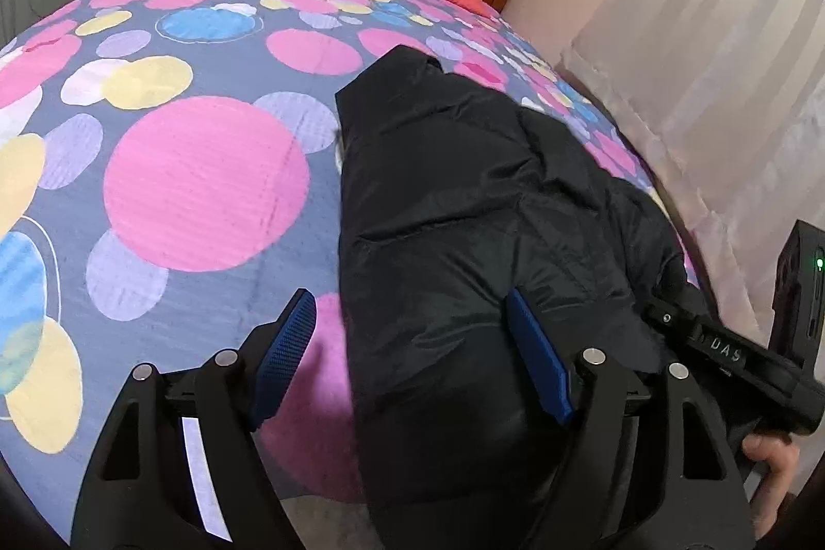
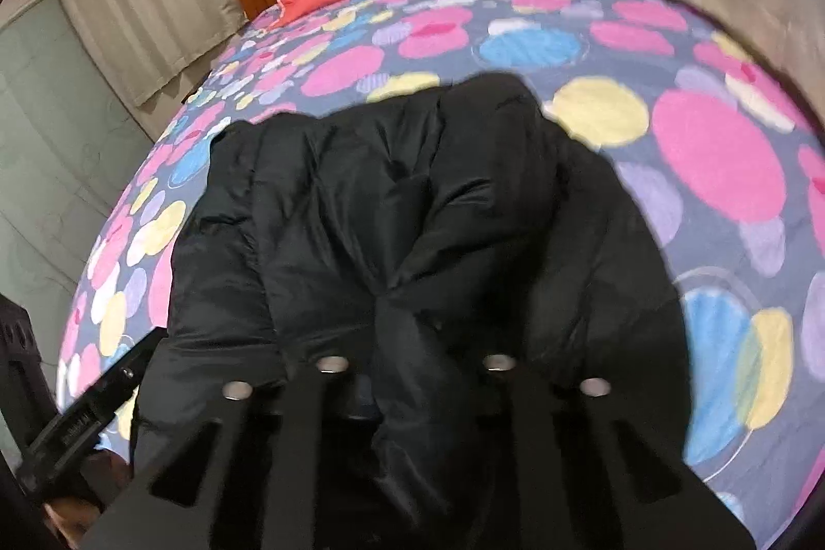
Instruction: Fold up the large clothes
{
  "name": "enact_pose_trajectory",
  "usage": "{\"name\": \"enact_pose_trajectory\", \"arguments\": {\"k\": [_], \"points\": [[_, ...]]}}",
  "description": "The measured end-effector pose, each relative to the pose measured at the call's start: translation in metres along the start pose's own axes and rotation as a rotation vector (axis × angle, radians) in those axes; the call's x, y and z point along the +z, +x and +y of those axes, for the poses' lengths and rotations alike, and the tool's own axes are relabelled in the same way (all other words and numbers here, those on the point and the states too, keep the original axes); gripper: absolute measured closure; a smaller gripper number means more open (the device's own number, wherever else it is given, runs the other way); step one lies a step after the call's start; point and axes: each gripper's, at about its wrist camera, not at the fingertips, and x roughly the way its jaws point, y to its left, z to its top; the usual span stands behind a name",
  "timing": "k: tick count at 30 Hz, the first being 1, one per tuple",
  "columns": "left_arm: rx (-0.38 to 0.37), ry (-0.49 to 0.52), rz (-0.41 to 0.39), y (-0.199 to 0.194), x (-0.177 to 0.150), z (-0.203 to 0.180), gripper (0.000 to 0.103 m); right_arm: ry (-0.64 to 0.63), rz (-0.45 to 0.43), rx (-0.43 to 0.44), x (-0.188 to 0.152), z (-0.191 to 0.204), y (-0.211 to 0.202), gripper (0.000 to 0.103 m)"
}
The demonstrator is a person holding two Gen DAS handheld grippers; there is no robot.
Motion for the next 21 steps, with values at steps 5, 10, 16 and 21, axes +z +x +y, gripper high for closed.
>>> {"name": "enact_pose_trajectory", "arguments": {"k": [5, 10, 16, 21], "points": [[-0.049, 0.068, 0.003, 0.002, 0.002, -0.029, 0.028, -0.016, -0.006, -0.031, 0.003, -0.018, 0.001, 0.092], [0.014, 0.173, 0.018, 0.026, -0.004, -0.063, 0.028, -0.046, 0.014, -0.096, -0.002, -0.034, 0.017, 0.093], [0.069, 0.246, 0.029, 0.051, -0.01, -0.075, 0.028, -0.013, 0.034, -0.061, -0.009, -0.054, 0.041, 0.092], [0.1, 0.278, 0.0, 0.056, -0.019, -0.077, 0.028, -0.018, 0.001, -0.073, -0.018, -0.054, 0.048, 0.091]]}}
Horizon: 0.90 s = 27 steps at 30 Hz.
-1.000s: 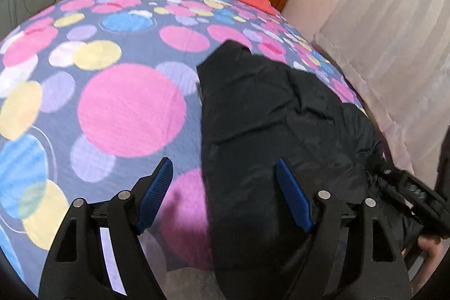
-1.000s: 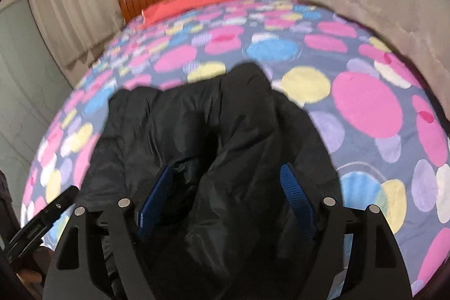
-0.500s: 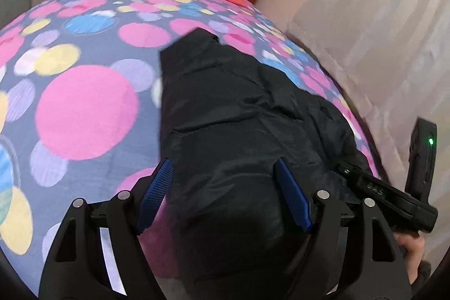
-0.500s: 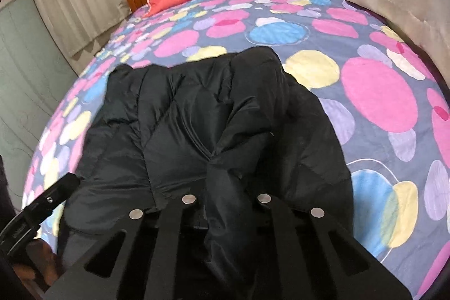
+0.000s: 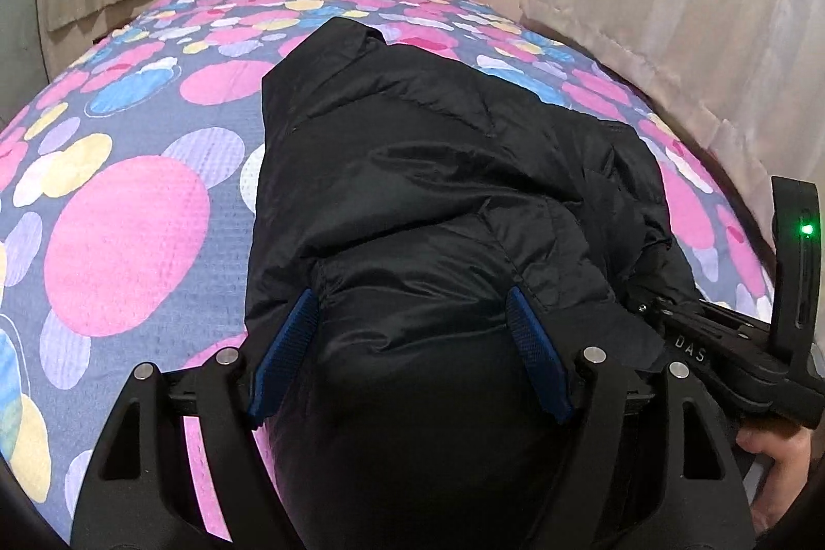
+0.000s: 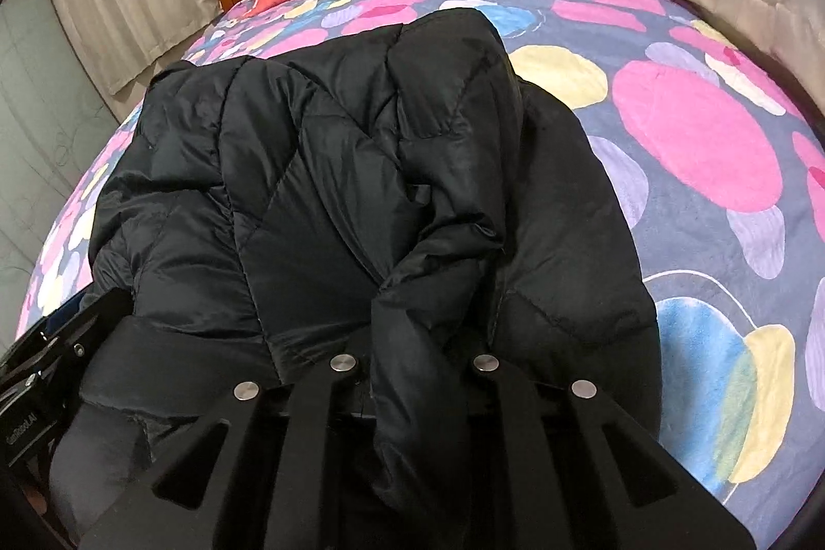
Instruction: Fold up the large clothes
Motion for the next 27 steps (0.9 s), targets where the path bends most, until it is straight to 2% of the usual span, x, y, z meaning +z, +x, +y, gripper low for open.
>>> {"name": "enact_pose_trajectory", "arguments": {"k": [5, 9, 12, 15, 17, 21, 24, 27], "points": [[0.014, 0.019, -0.02, -0.004, 0.0, -0.001, 0.028, 0.026, -0.021, 0.01, -0.002, -0.001, -0.006, 0.091], [0.0, 0.01, -0.007, -0.015, 0.004, 0.002, 0.028, 0.049, 0.017, 0.014, 0.006, -0.005, -0.02, 0.079], [-0.019, -0.029, 0.014, -0.029, 0.012, 0.011, 0.028, 0.056, 0.029, -0.054, 0.017, -0.004, -0.049, 0.074], [-0.014, -0.052, -0.049, -0.049, 0.028, 0.018, 0.028, 0.012, -0.045, -0.11, 0.033, 0.011, -0.081, 0.072], [-0.012, -0.05, -0.067, -0.051, 0.039, 0.018, 0.028, 0.002, -0.093, -0.098, 0.046, 0.022, -0.092, 0.063], [-0.014, -0.076, -0.071, -0.037, 0.06, 0.017, 0.028, -0.039, -0.141, -0.059, 0.07, 0.045, -0.077, 0.061], [0.023, -0.069, -0.057, -0.019, 0.065, 0.012, 0.028, -0.048, -0.119, -0.086, 0.078, 0.046, -0.046, 0.061], [0.03, -0.079, 0.005, 0.006, 0.062, 0.012, 0.027, -0.029, -0.087, -0.114, 0.076, 0.036, -0.022, 0.061]]}}
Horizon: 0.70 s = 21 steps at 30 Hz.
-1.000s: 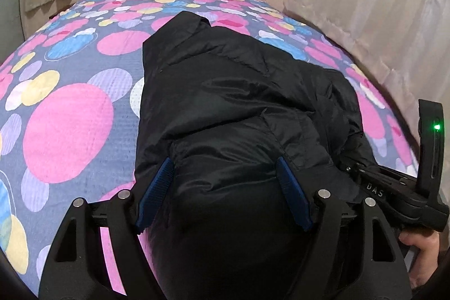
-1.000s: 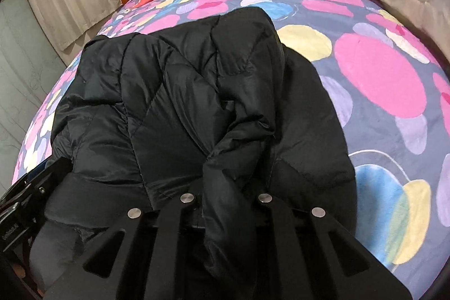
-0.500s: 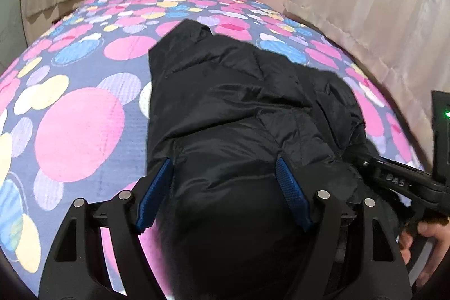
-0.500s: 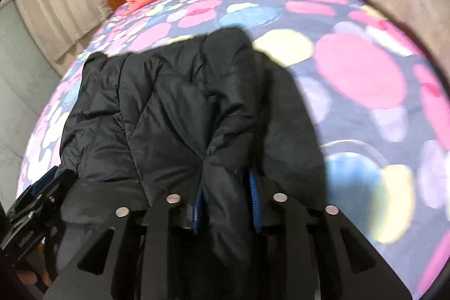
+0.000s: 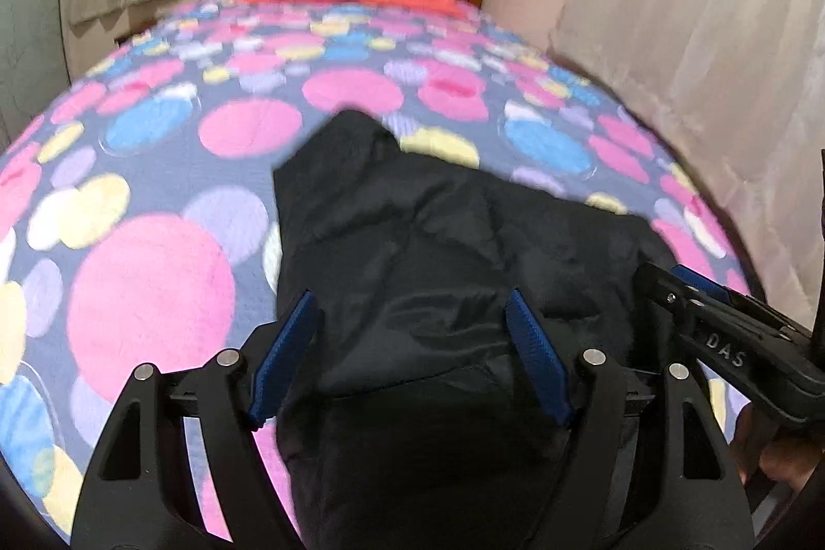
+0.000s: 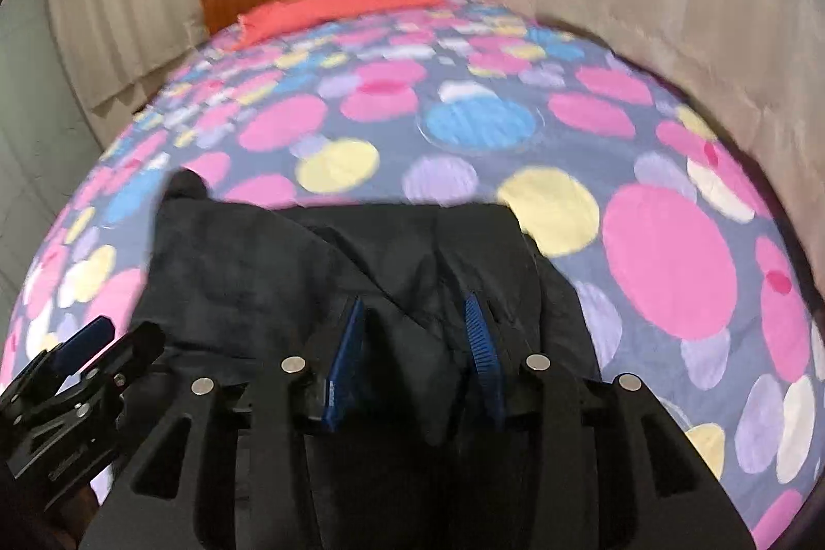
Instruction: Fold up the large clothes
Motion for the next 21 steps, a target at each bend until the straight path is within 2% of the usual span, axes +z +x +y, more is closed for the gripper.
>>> {"name": "enact_pose_trajectory", "arguments": {"k": [3, 6, 10, 21], "points": [[0.003, -0.028, 0.034, 0.017, -0.005, 0.002, 0.021, 0.001, 0.025, -0.012, -0.011, -0.008, 0.018, 0.061], [0.013, -0.007, 0.046, 0.027, -0.009, -0.004, 0.018, -0.01, 0.035, -0.015, -0.022, -0.011, 0.033, 0.06], [0.031, 0.02, 0.043, 0.036, -0.014, -0.008, 0.017, -0.03, 0.022, -0.039, -0.03, -0.009, 0.042, 0.059], [0.061, 0.051, 0.026, 0.052, -0.024, -0.011, 0.015, 0.006, -0.019, -0.018, -0.041, -0.014, 0.056, 0.058]]}}
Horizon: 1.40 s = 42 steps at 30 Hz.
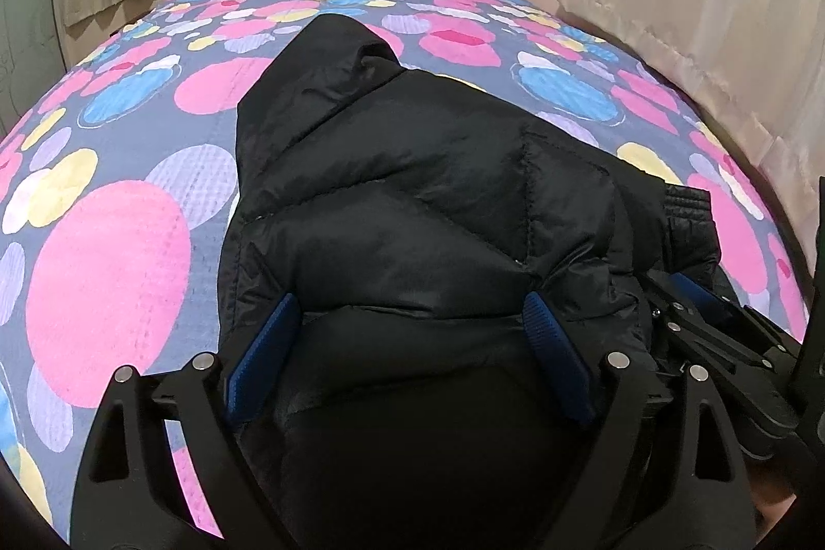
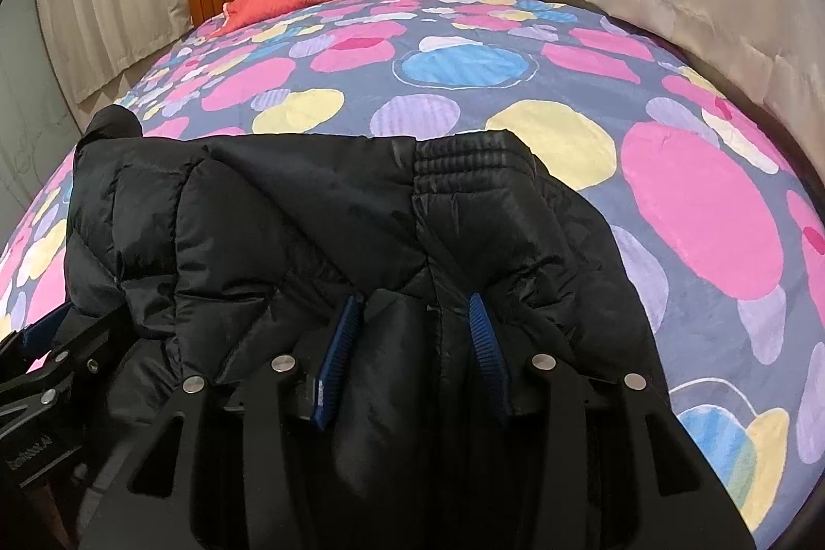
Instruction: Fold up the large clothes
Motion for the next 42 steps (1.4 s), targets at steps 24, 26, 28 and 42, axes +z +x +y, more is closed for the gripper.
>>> {"name": "enact_pose_trajectory", "arguments": {"k": [24, 26, 28, 42], "points": [[0.004, 0.005, -0.014, 0.0, -0.001, 0.0, 0.015, 0.02, -0.027, 0.016, -0.001, -0.004, -0.004, 0.056], [-0.008, -0.005, -0.007, -0.006, 0.002, 0.003, 0.015, 0.023, -0.02, 0.024, 0.001, -0.005, -0.007, 0.054], [-0.031, -0.033, -0.002, -0.013, 0.004, 0.009, 0.015, 0.027, -0.018, 0.032, 0.004, -0.007, -0.013, 0.05], [-0.062, -0.491, -0.012, -0.062, -0.014, 0.102, 0.015, 0.145, -0.093, 0.076, 0.013, -0.04, -0.077, 0.035]]}}
